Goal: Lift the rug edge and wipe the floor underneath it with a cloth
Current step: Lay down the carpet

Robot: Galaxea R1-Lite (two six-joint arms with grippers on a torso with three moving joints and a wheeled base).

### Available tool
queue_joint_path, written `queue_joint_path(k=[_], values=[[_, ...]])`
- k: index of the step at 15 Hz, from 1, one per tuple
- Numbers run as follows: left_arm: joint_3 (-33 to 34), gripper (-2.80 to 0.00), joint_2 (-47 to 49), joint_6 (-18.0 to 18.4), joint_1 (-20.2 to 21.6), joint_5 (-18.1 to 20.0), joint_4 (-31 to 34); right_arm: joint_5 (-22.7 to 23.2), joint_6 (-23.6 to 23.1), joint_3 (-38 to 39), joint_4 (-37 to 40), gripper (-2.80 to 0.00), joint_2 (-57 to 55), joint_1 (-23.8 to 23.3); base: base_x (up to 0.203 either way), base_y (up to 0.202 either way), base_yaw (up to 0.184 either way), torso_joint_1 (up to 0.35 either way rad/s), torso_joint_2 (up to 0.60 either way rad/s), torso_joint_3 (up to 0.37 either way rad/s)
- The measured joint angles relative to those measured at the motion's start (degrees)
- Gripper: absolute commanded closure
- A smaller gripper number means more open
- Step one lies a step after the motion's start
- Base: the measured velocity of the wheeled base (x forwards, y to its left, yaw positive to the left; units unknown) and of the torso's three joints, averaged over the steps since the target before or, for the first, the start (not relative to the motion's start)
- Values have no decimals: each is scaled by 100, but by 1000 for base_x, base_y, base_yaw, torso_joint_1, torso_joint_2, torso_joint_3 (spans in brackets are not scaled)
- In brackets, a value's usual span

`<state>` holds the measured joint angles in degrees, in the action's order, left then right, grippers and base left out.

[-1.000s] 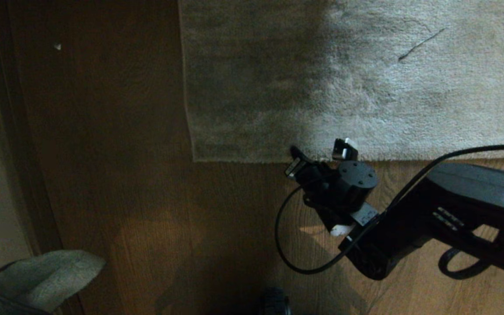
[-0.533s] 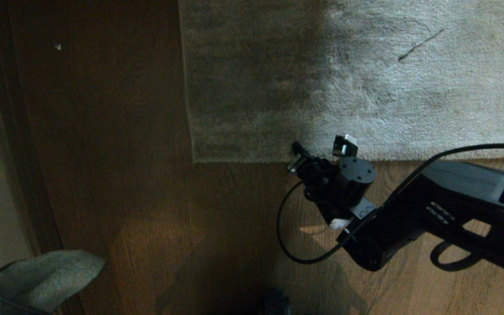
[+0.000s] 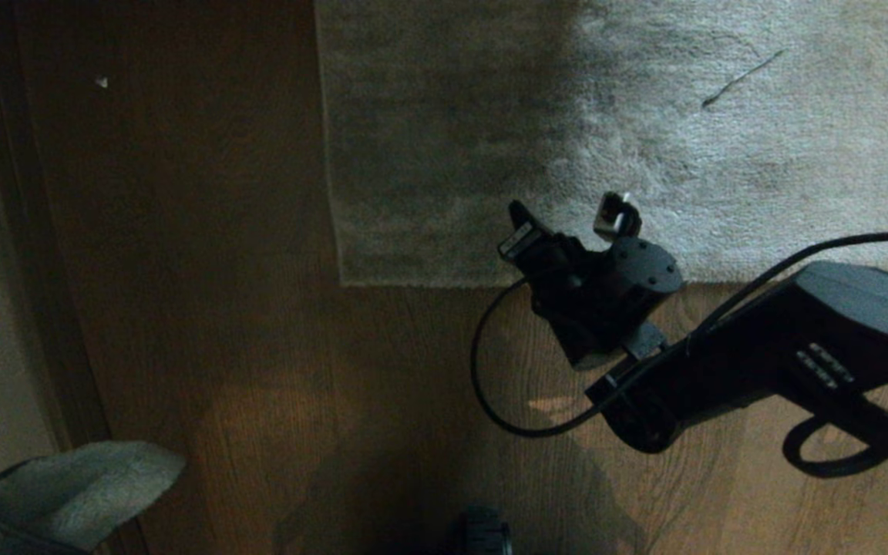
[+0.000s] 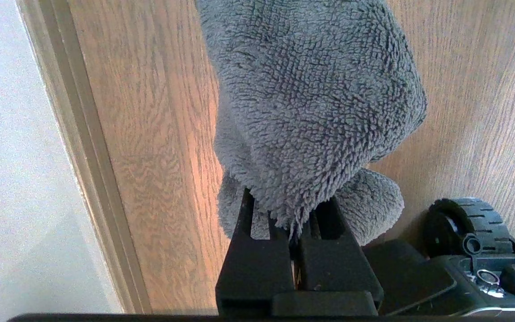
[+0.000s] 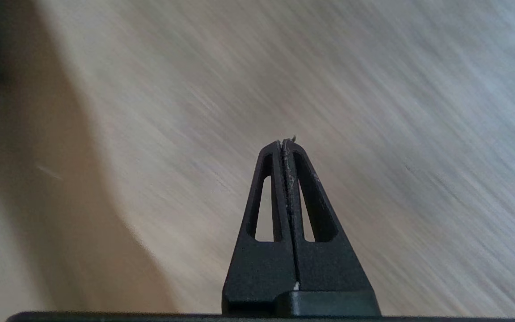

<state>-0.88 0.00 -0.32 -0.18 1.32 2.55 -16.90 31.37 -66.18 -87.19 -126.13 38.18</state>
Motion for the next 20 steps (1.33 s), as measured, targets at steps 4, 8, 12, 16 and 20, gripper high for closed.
queue_joint_path(k=[4,8,12,16,20], values=[[0,0,0,-1,0,0,-2,286,-71,-1000,0,0,-248,95,0,0,0,0,0,0],[0,0,0,-1,0,-2,-2,308,-76,-1531,1,0,-910,225,0,0,0,0,0,0],[0,0,0,0,0,-2,-2,295,-94,-1773,0,0,-1245,379,0,0,0,0,0,0],[0,0,0,-1,0,0,-2,291,-102,-1683,0,0,-1199,479,0,0,0,0,0,0],[0,0,0,-1,0,0,-2,398,-122,-620,67,0,-428,661,0,0,0,0,0,0]])
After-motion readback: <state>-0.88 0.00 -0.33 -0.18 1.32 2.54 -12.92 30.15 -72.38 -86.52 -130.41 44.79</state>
